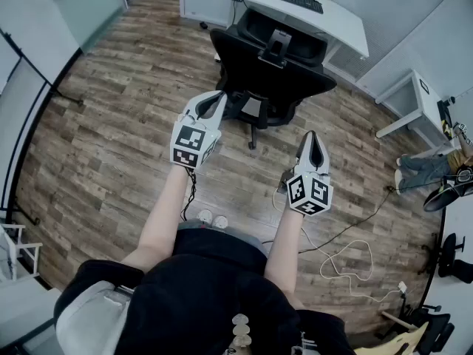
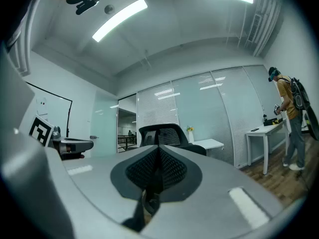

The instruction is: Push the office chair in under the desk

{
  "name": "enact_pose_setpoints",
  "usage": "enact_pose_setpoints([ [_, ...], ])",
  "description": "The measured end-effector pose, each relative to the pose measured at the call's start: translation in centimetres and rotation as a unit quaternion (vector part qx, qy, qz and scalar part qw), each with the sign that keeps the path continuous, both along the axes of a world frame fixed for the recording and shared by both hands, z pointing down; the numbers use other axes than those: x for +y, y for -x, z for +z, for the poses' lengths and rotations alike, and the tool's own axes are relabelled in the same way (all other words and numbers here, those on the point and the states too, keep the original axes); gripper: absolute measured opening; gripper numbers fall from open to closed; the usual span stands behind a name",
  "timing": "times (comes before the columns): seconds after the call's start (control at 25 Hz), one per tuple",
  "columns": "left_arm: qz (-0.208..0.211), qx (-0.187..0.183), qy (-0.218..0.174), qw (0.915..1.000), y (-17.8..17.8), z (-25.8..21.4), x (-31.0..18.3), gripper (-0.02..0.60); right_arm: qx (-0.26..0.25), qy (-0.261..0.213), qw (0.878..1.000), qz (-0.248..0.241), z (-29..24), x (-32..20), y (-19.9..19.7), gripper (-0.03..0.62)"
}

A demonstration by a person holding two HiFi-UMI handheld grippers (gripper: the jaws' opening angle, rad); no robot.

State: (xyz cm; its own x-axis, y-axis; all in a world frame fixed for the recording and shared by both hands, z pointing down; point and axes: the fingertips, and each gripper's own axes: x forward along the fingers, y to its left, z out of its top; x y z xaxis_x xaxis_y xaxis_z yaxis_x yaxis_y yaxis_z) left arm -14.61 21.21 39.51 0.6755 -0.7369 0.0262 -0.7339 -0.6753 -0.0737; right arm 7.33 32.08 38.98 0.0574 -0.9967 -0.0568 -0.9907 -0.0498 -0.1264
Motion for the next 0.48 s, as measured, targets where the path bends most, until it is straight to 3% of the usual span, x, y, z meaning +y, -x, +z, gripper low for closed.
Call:
enact_pose_setpoints([
  [0.48, 0.012, -0.003, 0.0, 0.9999, -1.2, 0.2, -0.5, 0.008, -0.002, -0.001, 1.0, 0.004, -0.1, -0.2, -0.6, 0.009],
])
